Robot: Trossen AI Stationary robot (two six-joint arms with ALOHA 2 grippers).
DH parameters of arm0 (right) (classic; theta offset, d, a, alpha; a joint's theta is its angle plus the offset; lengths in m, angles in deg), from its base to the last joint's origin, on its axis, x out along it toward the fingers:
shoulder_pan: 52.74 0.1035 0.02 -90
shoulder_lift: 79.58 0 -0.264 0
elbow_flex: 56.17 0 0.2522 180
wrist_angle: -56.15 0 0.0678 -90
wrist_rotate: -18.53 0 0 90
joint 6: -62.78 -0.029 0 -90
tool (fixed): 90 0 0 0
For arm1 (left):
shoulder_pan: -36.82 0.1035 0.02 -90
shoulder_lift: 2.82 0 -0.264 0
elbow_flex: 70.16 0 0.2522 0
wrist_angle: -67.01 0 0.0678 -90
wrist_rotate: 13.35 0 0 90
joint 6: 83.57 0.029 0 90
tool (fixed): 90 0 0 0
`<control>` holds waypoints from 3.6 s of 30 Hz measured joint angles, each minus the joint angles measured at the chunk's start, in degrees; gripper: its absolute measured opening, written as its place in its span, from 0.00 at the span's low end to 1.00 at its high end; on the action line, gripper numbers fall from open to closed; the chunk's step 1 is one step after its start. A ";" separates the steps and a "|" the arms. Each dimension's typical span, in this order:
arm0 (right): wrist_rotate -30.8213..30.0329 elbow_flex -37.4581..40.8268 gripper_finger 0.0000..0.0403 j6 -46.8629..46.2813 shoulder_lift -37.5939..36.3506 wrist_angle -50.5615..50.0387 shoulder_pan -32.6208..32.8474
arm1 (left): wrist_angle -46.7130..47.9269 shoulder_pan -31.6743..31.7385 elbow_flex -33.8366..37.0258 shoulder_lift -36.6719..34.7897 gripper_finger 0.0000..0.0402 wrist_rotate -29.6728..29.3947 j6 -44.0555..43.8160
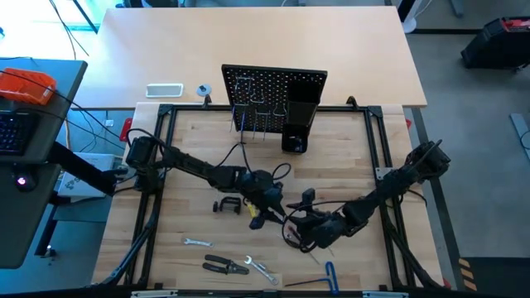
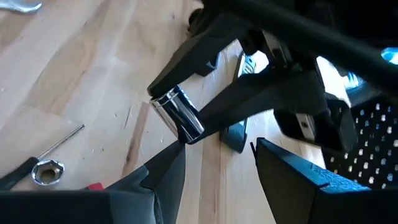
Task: Hang tools onto peg board
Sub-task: Put the top left socket into the bottom peg board bin
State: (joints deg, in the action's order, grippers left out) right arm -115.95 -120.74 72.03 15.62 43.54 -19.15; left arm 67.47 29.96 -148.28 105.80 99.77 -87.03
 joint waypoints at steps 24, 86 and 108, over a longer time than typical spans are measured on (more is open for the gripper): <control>2.29 -0.17 0.34 8.01 0.06 9.46 -0.26 | -7.71 3.41 -0.02 0.02 0.25 8.36 -9.51; -5.66 -0.02 0.16 0.15 0.11 4.65 0.61 | 7.75 7.33 -0.02 -0.16 0.42 15.04 -10.29; -5.28 -0.04 0.16 3.46 0.00 0.71 -17.03 | 43.31 2.35 -0.02 -17.87 0.42 -15.25 -0.80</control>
State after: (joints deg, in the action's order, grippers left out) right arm -121.23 -120.78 75.49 15.62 44.26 -36.18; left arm 110.78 32.31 -148.30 87.92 84.52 -87.84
